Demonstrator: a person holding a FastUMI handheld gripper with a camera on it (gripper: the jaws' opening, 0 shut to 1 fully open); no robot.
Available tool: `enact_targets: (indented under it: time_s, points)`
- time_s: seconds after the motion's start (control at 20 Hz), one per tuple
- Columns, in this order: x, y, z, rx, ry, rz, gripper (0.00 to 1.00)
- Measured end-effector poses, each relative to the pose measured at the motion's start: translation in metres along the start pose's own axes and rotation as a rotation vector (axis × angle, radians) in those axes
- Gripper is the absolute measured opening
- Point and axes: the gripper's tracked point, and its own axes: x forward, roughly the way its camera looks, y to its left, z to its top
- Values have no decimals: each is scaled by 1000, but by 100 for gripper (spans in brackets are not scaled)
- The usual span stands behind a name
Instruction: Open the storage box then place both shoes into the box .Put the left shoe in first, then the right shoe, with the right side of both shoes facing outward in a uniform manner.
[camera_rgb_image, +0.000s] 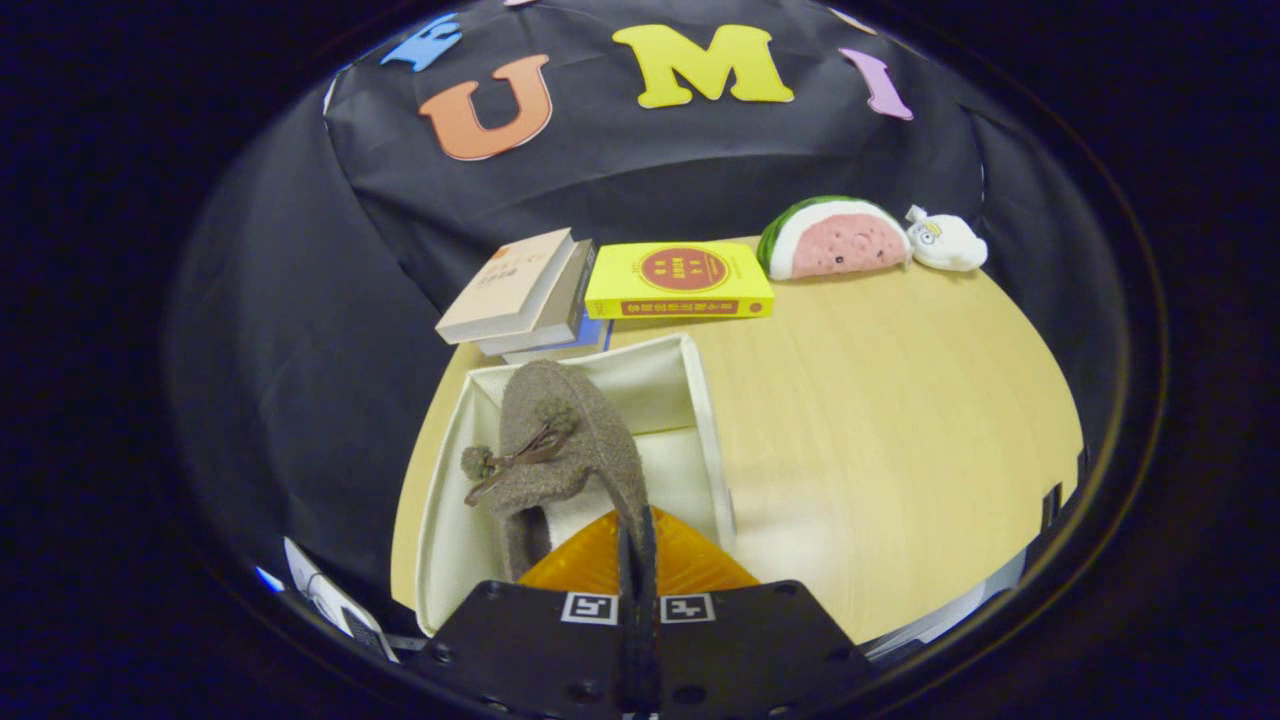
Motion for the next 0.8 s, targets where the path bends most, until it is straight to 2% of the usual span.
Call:
enact_targets:
  time_s: [0.05,0.25,0.35,0.4,0.45,0.55,0.75,0.8]
  points:
    - [1,-3,-4,-19,10,-23,1]
    - [-7,1,-5,-42,-31,1,7]
    - [-19,-2,-1,-45,-86,6,16]
    - [-26,-2,0,-45,-108,11,17]
    - [-33,1,0,-56,-127,36,24]
    - [-44,-5,-1,-89,-170,23,39]
    - [-63,-15,-6,-181,-241,17,91]
    - [-66,-18,-7,-204,-259,14,94]
